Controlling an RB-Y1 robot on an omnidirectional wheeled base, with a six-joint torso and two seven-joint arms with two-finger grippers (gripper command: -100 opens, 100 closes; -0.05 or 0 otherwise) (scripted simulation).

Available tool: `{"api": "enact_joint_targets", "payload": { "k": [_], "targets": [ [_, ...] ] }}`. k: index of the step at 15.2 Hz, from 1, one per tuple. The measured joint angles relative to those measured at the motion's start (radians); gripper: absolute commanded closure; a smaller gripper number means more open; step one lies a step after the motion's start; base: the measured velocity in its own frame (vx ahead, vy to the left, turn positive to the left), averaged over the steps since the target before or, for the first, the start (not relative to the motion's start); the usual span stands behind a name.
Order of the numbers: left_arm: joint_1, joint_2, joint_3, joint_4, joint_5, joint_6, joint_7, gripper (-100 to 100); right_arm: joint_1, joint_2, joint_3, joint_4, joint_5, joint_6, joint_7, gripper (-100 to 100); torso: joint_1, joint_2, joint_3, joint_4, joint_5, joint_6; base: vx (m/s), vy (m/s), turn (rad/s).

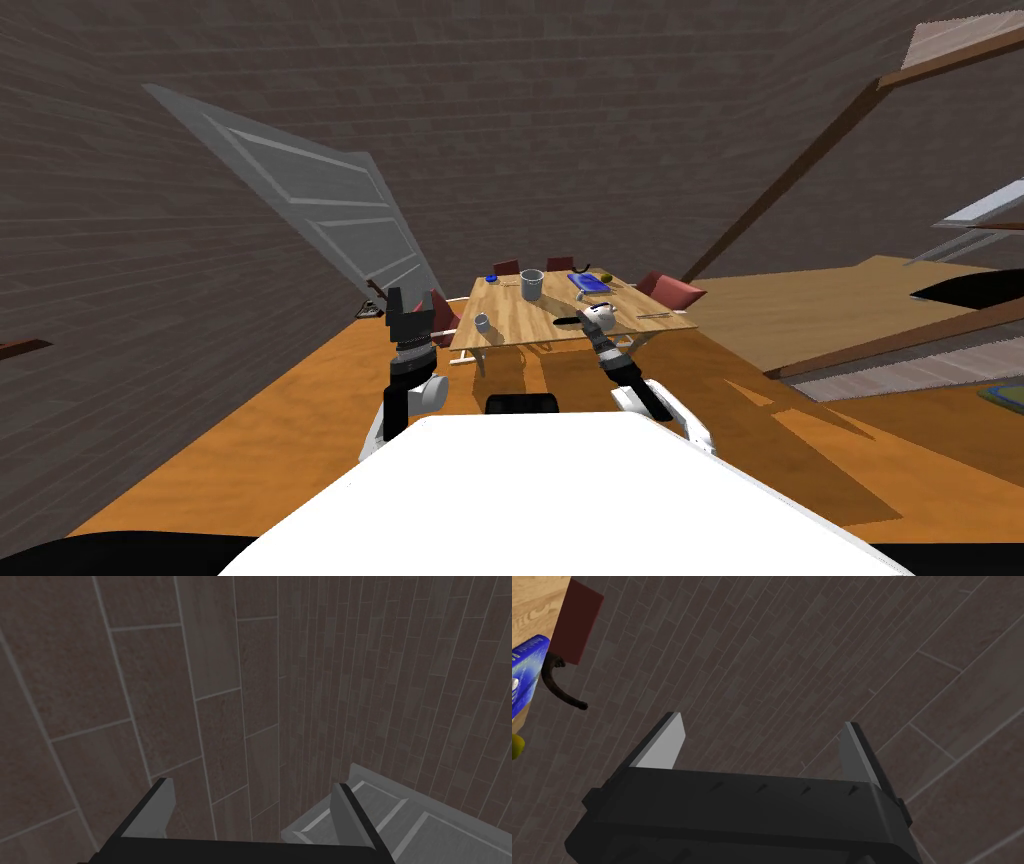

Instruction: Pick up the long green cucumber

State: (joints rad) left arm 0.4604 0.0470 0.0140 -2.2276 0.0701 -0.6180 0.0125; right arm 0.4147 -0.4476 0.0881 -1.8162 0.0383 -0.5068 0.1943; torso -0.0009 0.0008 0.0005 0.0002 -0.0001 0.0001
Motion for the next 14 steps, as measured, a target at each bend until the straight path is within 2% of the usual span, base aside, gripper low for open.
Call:
{"api": "enact_joint_targets", "payload": {
  "k": [2,5,7,14],
  "targets": [
    [0.000,0.000,0.000,0.000,0.000,0.000,0.000,0,-0.003,-0.022,0.005,0.028,0.005,0.001,0.013,-100,0.000,0.000,0.000,0.000,0.000,-0.001,-0.011,0.010,0.229],
    [0.000,0.000,0.000,0.000,0.000,0.000,0.000,0,-0.017,-0.050,0.026,0.097,0.022,0.001,0.054,-100,0.000,-0.001,0.000,0.000,0.000,-0.001,-0.008,0.010,0.186],
    [0.000,0.000,0.000,0.000,0.000,0.000,0.000,0,-0.010,-0.072,0.035,0.130,0.031,0.004,0.081,-100,0.000,-0.001,0.000,0.000,0.000,0.000,-0.008,0.009,0.168],
    [0.000,0.000,0.000,0.000,0.000,0.000,0.000,0,-0.024,-0.168,0.075,0.285,0.066,0.002,0.174,-100,0.000,-0.001,-0.001,0.000,0.000,-0.001,-0.005,0.011,0.211]
  ]
}}
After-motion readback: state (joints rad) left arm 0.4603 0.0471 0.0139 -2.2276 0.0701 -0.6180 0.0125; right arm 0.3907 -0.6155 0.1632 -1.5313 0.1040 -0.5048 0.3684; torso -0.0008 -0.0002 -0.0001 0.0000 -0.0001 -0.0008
